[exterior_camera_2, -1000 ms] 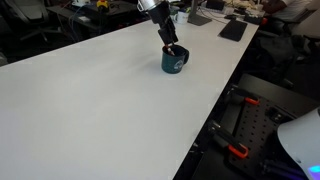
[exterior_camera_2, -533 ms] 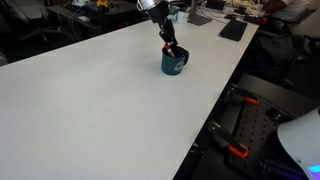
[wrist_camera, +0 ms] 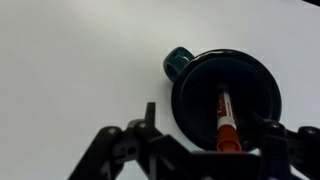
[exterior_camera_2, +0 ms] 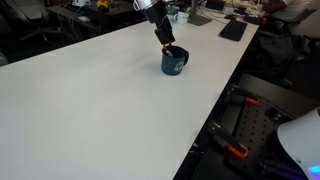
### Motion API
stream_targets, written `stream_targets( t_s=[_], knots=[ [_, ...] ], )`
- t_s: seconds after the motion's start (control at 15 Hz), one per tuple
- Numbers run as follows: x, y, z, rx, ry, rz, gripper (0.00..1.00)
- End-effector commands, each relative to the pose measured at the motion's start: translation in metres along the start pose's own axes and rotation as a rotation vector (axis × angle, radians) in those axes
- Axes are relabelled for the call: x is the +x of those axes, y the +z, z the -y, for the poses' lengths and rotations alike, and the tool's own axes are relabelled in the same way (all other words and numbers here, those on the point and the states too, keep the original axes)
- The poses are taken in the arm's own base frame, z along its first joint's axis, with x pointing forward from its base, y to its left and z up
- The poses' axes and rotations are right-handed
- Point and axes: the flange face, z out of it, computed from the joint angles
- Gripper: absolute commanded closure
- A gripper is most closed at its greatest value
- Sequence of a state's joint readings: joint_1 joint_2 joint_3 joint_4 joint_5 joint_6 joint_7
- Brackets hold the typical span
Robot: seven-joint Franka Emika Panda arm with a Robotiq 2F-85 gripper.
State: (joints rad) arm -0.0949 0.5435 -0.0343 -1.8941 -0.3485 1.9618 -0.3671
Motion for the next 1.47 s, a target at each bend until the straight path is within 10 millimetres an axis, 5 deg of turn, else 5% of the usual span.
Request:
stream_targets(
  t_s=[0.0,0.33,0.47,1.0,1.07,1.2,1.27,1.4],
  knots=[
    [0.000,-0.014,0.015,-0.020,-0.014,-0.015,0.00],
    [0.006,-0.018,0.025,-0.024,-0.036,-0.022,0.00],
    [0.008,-0.018,0.026,-0.023,-0.039,-0.025,0.28],
    [0.007,-0.019,0.025,-0.011,-0.032,-0.029,0.88],
    [0.007,-0.019,0.025,-0.012,-0.029,-0.026,0.47],
    [0.006,-0.018,0.025,-0.011,-0.025,-0.032,0.51],
    [0.005,-0.018,0.025,-0.014,-0.024,-0.031,0.88],
    [0.005,-0.017,0.026,-0.015,-0.022,-0.033,0.92]
  ],
)
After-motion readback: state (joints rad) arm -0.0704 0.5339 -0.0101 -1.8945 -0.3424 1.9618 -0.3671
